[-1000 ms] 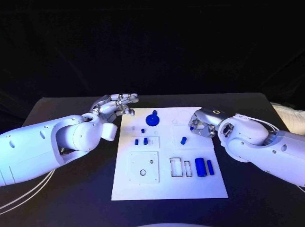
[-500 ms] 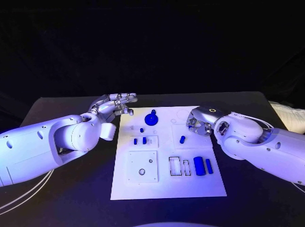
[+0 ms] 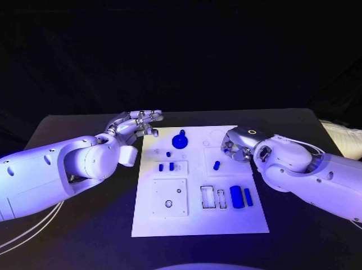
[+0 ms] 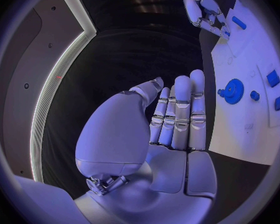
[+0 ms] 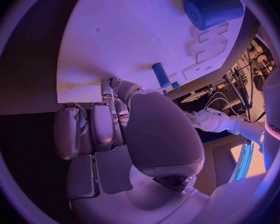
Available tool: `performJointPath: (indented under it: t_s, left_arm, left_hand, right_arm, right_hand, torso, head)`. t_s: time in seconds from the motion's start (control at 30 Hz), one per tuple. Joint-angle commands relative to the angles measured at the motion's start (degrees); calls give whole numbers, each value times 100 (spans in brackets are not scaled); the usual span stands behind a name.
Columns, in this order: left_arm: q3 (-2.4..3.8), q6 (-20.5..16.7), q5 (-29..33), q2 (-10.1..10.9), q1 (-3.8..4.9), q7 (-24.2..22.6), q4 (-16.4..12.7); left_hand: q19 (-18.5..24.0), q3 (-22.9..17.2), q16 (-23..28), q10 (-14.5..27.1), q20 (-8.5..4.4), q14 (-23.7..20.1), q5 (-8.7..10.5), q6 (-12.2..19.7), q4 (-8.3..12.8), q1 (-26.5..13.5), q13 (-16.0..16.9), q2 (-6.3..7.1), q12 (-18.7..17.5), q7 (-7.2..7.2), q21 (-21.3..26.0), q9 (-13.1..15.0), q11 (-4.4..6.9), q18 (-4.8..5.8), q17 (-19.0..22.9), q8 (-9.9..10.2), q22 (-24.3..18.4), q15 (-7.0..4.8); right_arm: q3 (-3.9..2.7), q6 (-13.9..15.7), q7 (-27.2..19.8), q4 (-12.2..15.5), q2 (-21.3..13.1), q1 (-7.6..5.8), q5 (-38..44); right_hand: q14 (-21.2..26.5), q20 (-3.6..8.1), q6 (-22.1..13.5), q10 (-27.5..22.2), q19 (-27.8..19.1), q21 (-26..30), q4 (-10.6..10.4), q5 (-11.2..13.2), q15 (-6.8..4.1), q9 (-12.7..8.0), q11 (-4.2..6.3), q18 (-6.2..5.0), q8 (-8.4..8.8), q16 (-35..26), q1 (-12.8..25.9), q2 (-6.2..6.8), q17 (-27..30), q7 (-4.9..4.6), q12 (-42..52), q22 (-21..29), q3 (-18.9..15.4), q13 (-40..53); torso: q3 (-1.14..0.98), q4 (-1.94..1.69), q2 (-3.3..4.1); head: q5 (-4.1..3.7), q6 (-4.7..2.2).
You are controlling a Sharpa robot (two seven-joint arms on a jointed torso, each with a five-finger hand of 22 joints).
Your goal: Assemble the parts on the task board
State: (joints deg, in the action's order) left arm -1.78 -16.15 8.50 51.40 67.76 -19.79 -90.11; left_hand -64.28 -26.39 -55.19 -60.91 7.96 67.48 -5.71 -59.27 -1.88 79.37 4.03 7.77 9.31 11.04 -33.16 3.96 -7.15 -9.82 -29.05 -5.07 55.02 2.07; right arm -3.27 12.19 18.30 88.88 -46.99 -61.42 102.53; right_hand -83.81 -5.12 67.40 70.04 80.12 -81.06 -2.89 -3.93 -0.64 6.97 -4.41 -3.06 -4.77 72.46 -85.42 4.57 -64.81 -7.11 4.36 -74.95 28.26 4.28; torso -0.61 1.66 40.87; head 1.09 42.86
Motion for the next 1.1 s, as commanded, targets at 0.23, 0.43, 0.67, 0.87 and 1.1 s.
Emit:
performJointPath:
  t_s: [0.23,0.43,0.67,0.87,1.1]
  left_arm:
    - [3,78,-34,-1,-5,-21,-7]
    - [3,69,-34,4,-11,-19,-13]
    - [3,68,-34,5,-19,-22,-22]
    - [3,76,-34,-4,-28,-23,-37]
    - [3,99,-34,-12,-32,-27,-73]
  left_hand:
    - [-11,-8,8,32,-18,-26,-31,14,35,50,-4,-34,31,10,30,-4,-3,-70,10,-21,-12,-3]
    - [-16,-4,7,51,-20,-27,-34,30,55,58,-9,-30,39,21,33,-7,-10,-69,25,-18,-17,-2]
    - [-19,1,5,66,-19,-26,-36,45,61,57,-12,-30,43,30,35,-10,-16,-67,33,-13,-20,2]
    - [-19,1,5,66,-19,-26,-36,45,61,57,-12,-30,43,30,35,-10,-16,-67,33,-13,-20,2]
    - [-23,32,1,100,-11,-27,-40,74,59,20,-16,-20,60,45,44,-13,-30,-62,57,-5,-30,15]
  right_arm:
    - [-43,420,106,236,-159,4,82]
    - [-70,620,59,518,-301,-5,-33]
    - [-79,772,-45,975,-328,10,-198]
    - [-79,787,-134,1346,-205,118,-320]
    - [-67,663,-176,1526,118,346,-345]
  right_hand:
    - [-205,-9,30,134,44,-43,131,-39,-29,20,75,-39,25,52,55,33,-21,-20,1,-140,200,-2]
    - [-211,-10,43,157,72,-73,169,-36,-27,28,73,-29,29,76,85,56,-48,-28,-7,-185,259,-3]
    - [-212,-11,47,165,81,-83,188,-37,-26,32,71,-26,31,79,99,70,-47,-33,-13,-199,283,-4]
    - [-212,-12,45,166,80,-84,206,-44,-24,34,68,-26,36,79,108,76,-44,-37,-20,-199,310,-5]
    - [-209,-13,45,168,74,-80,219,-41,-22,36,64,-28,40,69,121,79,-26,-41,-26,-192,331,-6]
  torso:
    - [0,2,-3]
    - [-1,10,1]
    - [2,-5,2]
    - [13,-10,0]
    - [17,0,5]
  head:
    - [-5,-1]
    - [23,4]
    - [59,11]
    - [166,41]
    - [334,103]
